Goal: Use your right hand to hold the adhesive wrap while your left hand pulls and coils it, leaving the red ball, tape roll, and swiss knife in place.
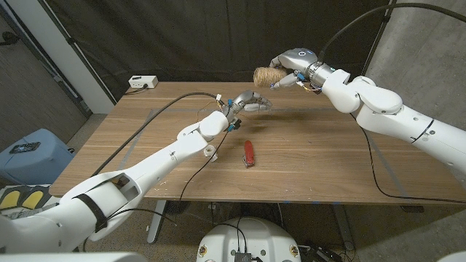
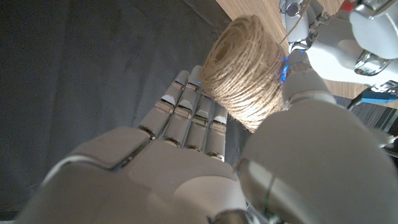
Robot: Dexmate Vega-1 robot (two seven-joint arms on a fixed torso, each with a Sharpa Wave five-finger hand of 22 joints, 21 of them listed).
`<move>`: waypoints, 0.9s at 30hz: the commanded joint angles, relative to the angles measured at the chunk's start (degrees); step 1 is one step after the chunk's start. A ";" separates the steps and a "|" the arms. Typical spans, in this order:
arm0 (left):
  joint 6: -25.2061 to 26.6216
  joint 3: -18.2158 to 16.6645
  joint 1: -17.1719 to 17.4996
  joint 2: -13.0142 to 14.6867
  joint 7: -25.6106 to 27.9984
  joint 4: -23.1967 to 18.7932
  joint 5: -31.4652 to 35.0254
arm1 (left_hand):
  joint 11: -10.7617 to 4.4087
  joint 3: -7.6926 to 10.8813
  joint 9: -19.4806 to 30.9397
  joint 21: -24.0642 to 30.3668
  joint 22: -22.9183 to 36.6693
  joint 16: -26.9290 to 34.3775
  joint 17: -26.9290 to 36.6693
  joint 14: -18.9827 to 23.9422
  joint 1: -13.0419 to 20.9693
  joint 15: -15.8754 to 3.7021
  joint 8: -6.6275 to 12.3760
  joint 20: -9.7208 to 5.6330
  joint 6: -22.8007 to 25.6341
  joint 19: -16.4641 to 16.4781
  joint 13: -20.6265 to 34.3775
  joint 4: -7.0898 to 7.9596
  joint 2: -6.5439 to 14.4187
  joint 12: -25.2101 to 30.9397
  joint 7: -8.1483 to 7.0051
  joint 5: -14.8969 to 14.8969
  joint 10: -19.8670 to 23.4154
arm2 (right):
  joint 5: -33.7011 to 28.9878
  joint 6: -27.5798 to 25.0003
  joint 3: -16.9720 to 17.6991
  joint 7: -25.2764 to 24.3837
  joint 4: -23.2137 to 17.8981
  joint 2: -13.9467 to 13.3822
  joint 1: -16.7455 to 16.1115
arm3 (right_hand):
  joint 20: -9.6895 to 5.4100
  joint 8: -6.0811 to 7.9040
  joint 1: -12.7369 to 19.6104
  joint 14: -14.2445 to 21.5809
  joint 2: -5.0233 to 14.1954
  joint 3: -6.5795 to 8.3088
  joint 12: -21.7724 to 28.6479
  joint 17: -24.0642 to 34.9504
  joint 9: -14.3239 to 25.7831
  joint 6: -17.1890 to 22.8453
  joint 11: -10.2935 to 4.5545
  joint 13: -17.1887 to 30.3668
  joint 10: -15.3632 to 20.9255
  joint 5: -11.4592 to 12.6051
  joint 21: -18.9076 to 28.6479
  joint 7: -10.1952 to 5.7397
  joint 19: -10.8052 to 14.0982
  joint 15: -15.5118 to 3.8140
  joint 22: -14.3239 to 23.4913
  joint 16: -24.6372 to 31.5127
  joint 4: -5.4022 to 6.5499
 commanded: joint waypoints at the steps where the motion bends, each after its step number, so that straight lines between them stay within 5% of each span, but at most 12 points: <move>1: 0.72 1.00 -0.57 -1.11 -0.50 0.19 0.36 | 0.03 0.07 0.10 0.49 0.23 0.24 0.18 0.46 -0.28 0.32 0.03 0.15 0.52 0.31 0.12 0.07 0.51 -0.13 0.15 0.26 0.49 | -0.09 -0.31 -0.48 0.12 0.92 1.20 1.21 | -1.40 -0.17 4.07 0.55 4.52 0.25 0.49 0.29 0.12 5.73 -5.96 0.21 6.73 0.20 0.07 -5.37 0.35 -9.08 0.23 0.18 0.27; 9: -0.29 1.07 -0.46 -1.68 0.51 0.73 0.60 | -1.16 -0.21 0.18 1.30 0.26 1.19 0.20 3.99 -0.54 -0.57 1.94 -0.15 6.37 1.85 0.95 -0.03 0.99 1.20 -0.77 0.81 5.52 | -0.03 -0.67 -0.58 0.10 1.00 1.21 1.32 | -1.44 -0.17 4.43 0.73 4.77 0.14 0.48 0.57 0.05 6.20 -6.18 0.17 6.97 0.18 0.11 -5.41 0.61 -9.15 0.23 0.30 0.22; 27: 1.71 0.72 0.79 -0.07 -2.00 -3.66 -1.15 | -1.11 -0.74 0.20 1.38 0.26 1.19 0.54 3.86 -0.45 -0.61 1.46 -0.26 5.52 1.75 1.62 -0.28 0.79 0.94 -0.67 0.90 5.52 | -1.35 -1.67 -1.02 0.71 1.53 0.96 2.18 | -1.46 -0.55 4.29 0.81 4.75 0.04 0.32 0.57 -0.05 6.06 -6.23 0.20 6.85 0.17 0.01 -5.43 0.59 -9.03 0.23 -0.07 0.35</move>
